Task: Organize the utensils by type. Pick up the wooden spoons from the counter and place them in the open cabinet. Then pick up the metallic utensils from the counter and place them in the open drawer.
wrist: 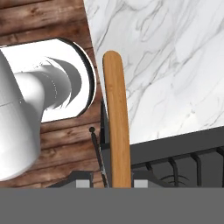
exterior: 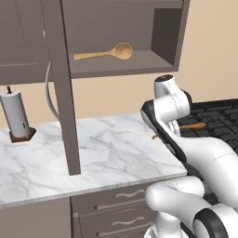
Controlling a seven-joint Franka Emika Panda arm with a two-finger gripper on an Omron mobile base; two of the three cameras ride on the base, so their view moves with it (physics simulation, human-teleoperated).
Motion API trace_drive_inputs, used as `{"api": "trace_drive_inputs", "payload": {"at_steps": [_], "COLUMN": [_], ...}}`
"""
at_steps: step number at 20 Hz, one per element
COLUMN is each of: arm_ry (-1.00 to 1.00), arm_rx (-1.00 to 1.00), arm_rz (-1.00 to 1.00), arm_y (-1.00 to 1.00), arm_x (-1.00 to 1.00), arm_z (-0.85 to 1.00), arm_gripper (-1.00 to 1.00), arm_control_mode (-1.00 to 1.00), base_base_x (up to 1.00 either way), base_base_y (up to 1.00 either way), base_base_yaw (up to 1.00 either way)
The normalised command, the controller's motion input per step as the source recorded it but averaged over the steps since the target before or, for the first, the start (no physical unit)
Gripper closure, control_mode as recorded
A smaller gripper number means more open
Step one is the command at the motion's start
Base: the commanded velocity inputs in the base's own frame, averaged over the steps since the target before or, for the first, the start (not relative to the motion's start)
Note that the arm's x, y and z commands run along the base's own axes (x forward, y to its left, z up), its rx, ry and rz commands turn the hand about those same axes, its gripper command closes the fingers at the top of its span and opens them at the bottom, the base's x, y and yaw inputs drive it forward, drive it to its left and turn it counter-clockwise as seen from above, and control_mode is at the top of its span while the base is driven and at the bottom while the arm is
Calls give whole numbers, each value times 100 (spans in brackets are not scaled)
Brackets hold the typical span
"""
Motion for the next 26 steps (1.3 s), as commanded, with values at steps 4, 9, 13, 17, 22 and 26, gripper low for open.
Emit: {"api": "trace_drive_inputs", "payload": {"at_steps": [4,9,13,17,22,26], "arm_ry": [0,0,0,0,0,-15], "arm_rx": [0,0,0,0,0,0], "arm_rz": [0,0,0,0,1,21], "arm_y": [0,0,0,0,1,5], "arm_x": [0,0,0,0,0,-1], "arm_z": [0,0,0,0,0,23], "arm_gripper": [100,100,100,100,100,100], "arm_control_mode": [100,100,100,100,-100,-100], "base_base_x": [41,49,54,35,4,0], "base_base_y": [2,11,14,12,5,0], "base_base_yaw": [0,0,0,0,0,0]}}
